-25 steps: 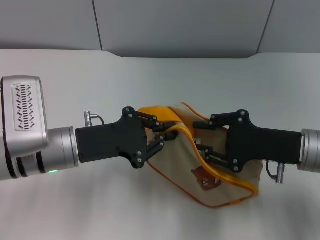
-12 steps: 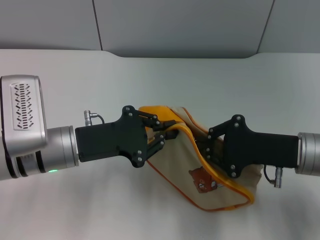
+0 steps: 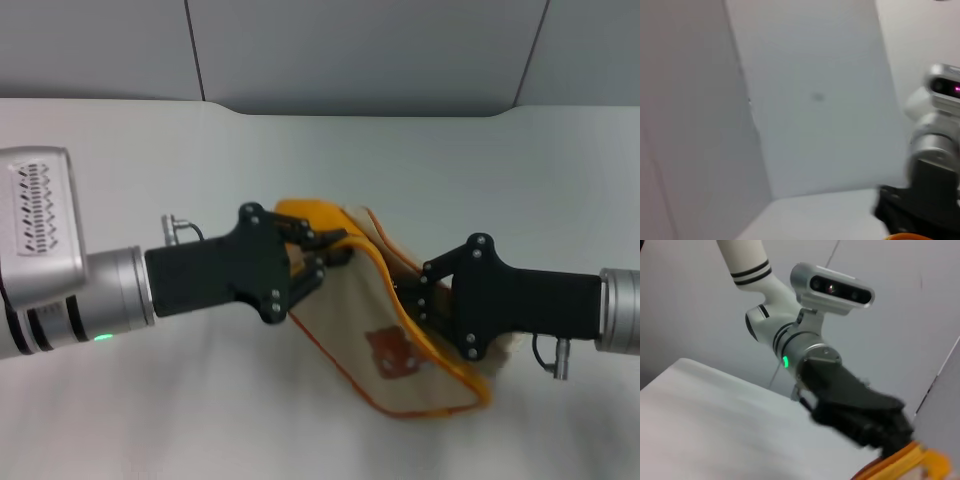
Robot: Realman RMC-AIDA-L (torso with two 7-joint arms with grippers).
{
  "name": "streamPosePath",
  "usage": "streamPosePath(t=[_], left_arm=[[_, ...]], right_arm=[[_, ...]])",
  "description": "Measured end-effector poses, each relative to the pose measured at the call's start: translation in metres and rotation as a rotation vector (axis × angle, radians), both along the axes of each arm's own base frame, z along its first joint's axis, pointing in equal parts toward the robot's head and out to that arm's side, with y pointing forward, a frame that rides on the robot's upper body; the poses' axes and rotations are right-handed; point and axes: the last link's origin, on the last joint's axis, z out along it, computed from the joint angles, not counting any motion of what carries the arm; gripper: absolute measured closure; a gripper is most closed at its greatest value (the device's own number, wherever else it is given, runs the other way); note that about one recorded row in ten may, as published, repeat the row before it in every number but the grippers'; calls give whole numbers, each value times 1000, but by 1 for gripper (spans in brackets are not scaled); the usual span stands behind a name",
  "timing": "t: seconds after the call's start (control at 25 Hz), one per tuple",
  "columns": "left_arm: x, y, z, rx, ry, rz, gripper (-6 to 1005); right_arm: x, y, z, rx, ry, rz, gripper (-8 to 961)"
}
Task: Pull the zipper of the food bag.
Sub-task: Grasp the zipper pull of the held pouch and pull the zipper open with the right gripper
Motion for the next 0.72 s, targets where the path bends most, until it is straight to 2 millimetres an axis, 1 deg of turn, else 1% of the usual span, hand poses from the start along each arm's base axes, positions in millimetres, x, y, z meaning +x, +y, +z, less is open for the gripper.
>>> streamPosePath(t=[0.04, 0.12, 0.16, 0.2, 0.24, 0.36, 0.4, 0.56, 0.6, 0.72], left_arm=[[0, 0, 0, 0, 0, 0, 901], [-3, 5, 6, 48, -34, 50, 900], [-6, 7, 9, 71, -47, 76, 900], [-10, 8, 12, 102, -66, 112, 900], [-10, 8, 12, 102, -66, 112, 900], [-16, 10, 13, 125, -64, 154, 900], [-18, 10, 11, 123, -62, 165, 900], [-19, 7, 9, 115, -74, 179, 900], [-21, 5, 9, 118, -93, 201, 900], [-26, 1, 8, 120, -113, 236, 900]], right_arm=[[0, 0, 0, 0, 0, 0, 936], [8, -6, 2, -16, -14, -32, 927], [17, -12, 4, -24, -24, -61, 922], [29, -22, 9, -23, -31, -104, 918], [29, -22, 9, -23, -31, -104, 914], [43, -33, 18, 3, -21, -153, 901], [48, -34, 24, 34, 2, -188, 896], [51, -31, 31, 57, 53, -253, 879], [50, -28, 32, 50, 89, -292, 875], [50, -26, 34, 51, 120, -327, 861]])
